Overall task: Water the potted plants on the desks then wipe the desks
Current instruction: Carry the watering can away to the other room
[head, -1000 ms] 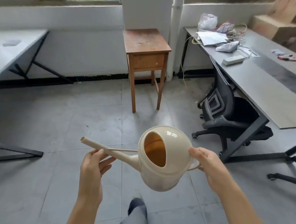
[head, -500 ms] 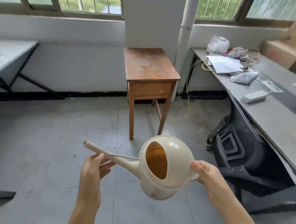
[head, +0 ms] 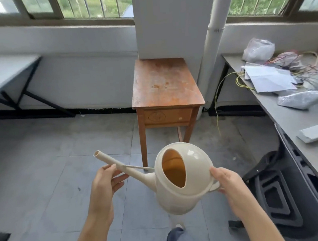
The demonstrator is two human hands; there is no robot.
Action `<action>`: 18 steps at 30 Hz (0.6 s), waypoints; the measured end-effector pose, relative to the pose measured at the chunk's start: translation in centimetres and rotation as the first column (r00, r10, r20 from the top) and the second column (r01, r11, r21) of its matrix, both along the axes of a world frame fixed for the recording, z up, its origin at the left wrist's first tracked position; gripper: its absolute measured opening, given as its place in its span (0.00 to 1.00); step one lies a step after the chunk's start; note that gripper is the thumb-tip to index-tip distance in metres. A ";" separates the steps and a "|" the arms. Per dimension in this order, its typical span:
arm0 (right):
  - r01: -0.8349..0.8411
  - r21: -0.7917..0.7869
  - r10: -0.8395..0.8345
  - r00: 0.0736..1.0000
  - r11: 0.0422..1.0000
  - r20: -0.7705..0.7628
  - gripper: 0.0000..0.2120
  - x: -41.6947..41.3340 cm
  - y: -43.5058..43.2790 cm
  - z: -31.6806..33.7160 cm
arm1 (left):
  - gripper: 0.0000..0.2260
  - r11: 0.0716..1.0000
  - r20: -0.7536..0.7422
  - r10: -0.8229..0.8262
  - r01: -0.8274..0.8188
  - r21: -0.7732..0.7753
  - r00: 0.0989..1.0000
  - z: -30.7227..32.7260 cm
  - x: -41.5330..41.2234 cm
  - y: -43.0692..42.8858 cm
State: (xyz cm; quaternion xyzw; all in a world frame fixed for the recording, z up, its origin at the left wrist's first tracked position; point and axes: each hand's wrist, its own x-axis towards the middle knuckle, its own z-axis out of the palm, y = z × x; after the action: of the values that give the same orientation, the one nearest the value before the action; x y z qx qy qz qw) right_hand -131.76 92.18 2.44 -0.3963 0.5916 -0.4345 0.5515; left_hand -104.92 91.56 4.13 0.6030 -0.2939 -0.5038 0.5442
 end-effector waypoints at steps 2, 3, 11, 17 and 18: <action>-0.012 -0.001 0.012 1.000 1.000 0.016 0.12 -1.7 -3.7 0.0 | 0.09 1.000 0.000 0.027 -0.027 0.011 1.000 0.1 -1.8 -3.0; -0.016 0.001 0.016 1.000 1.000 0.014 0.12 -2.5 -5.3 0.0 | 0.09 0.999 -0.003 0.037 -0.037 0.014 0.999 0.2 -2.7 -4.4; -0.045 -0.007 0.045 0.999 0.999 0.027 0.18 -6.9 -16.0 0.5 | 0.10 0.998 -0.002 0.055 -0.055 0.020 0.998 0.8 -7.4 -14.0; -0.018 0.047 0.018 1.000 0.999 0.018 0.13 -7.9 -23.4 -1.0 | 0.10 0.999 0.008 0.042 -0.043 0.033 0.999 -0.4 -7.9 -21.8; -0.019 0.048 0.019 1.000 0.999 0.004 0.15 -7.8 -25.0 -1.1 | 0.10 0.998 0.005 0.046 -0.046 0.031 0.999 -0.6 -7.8 -23.5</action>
State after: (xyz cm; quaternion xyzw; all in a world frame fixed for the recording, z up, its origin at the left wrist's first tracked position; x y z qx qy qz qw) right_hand -139.56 67.17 1.31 -0.3879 0.5971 -0.4156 0.5659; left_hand -112.74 68.04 3.53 0.6189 -0.2733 -0.4944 0.5457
